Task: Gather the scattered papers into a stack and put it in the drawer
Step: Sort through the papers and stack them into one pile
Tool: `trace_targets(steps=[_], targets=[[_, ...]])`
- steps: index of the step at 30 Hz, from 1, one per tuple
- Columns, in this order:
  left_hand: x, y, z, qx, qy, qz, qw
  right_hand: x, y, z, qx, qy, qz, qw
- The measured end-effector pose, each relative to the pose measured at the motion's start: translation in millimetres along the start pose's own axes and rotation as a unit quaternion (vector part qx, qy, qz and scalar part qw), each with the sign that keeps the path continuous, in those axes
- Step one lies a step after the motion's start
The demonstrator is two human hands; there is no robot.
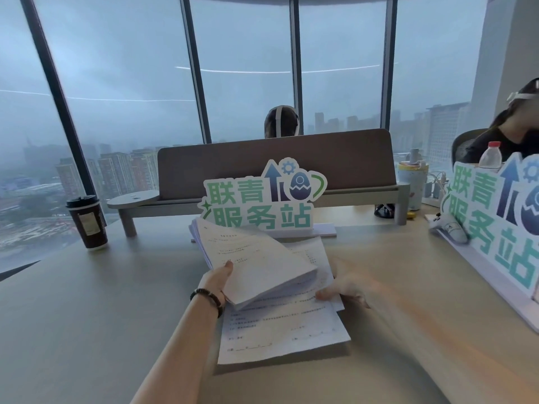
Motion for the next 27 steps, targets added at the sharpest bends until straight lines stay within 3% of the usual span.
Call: trace_targets(steps=[9,19,27], targets=[[8,-1,-11,-0.03,0.002,-0.002,1.0,-9,10,-12,0.178,0.099,-0.025,0.979],[10,13,5,-0.13,-0.098,0.002,0.987,-6,11,-14,0.21,0.053,-0.017,0.976],[17,17,2,-0.154,-0.129,-0.003,0.98,-9,18,-15,0.213,0.023,-0.007,0.977]])
Point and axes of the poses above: each hand's wrist, its own y-axis away from the middle knuckle, its own z-axis out of the palm, x = y × z, the point moved 3 cm from there along -y, towards the middle knuckle, and after that the axes turned 1 degree about z, right-handed, at the moved point
